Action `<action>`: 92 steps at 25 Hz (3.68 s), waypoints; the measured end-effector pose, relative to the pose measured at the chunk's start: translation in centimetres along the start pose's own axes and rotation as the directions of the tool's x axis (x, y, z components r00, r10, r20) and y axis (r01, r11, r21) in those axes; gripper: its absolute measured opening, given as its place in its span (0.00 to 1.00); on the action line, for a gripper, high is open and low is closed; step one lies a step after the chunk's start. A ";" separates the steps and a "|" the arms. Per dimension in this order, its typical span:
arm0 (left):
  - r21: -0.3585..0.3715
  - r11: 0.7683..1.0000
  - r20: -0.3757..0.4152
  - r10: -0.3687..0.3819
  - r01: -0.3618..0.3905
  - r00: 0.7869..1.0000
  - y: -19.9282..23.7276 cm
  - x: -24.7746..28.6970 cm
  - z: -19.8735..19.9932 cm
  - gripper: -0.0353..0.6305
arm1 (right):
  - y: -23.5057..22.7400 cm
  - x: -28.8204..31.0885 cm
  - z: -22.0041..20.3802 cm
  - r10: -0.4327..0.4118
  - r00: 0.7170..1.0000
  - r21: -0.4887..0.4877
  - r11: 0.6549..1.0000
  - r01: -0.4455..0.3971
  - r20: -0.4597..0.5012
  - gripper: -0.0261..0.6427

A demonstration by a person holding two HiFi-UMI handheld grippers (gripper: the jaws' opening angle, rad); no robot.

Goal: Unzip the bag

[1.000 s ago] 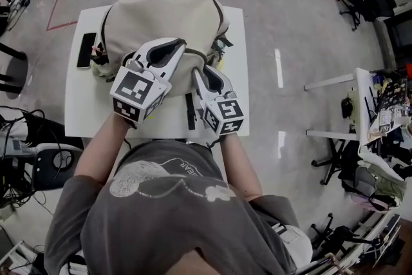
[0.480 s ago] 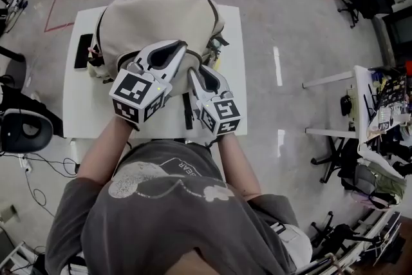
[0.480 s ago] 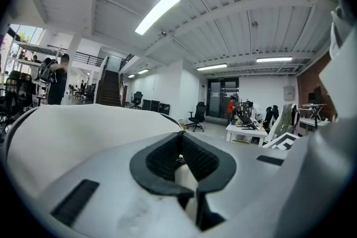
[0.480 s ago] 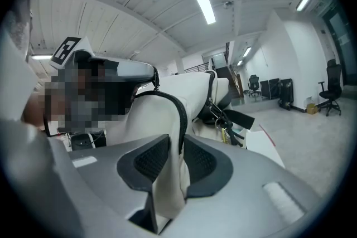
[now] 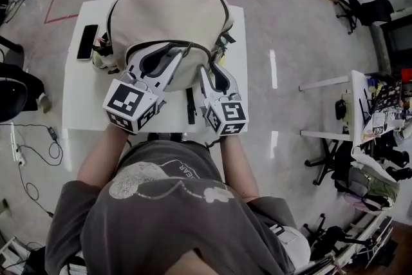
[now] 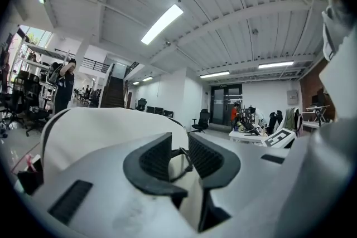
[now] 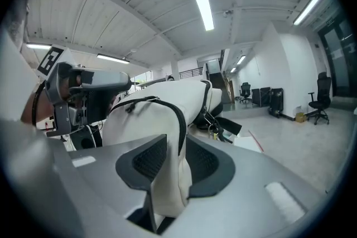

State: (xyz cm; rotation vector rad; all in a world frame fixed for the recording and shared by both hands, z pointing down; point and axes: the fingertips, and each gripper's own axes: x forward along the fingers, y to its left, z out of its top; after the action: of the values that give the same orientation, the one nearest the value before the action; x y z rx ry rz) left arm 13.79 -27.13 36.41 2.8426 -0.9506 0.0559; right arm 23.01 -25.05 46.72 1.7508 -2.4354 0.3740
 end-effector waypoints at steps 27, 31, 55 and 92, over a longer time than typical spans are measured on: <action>-0.077 0.985 -0.068 0.151 -0.157 0.986 4.3 -6.7 -4.2 0.07 | -6.4 -3.4 -1.1 -0.226 0.974 0.057 0.973 0.224 0.033 0.04; -0.097 0.994 -0.080 0.050 -0.057 0.996 5.7 -9.9 -5.0 0.07 | -3.5 -4.5 -1.3 -0.330 0.942 0.083 0.942 0.324 0.059 0.04; -0.204 0.946 -0.172 -0.289 0.253 0.942 6.0 -24.9 -13.9 0.06 | 17.0 -17.0 -10.4 -0.598 0.801 0.133 0.791 0.597 -0.037 0.04; -0.129 0.956 -0.118 -0.280 0.265 0.953 -17.3 -45.1 -11.7 0.06 | 33.4 -40.5 -13.2 -0.447 0.893 0.105 0.892 0.440 0.053 0.04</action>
State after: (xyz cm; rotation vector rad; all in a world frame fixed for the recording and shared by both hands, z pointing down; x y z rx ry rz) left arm -11.73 15.11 42.23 2.7942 -0.5109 0.1572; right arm 3.99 25.64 45.47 2.3214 -1.9936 0.3727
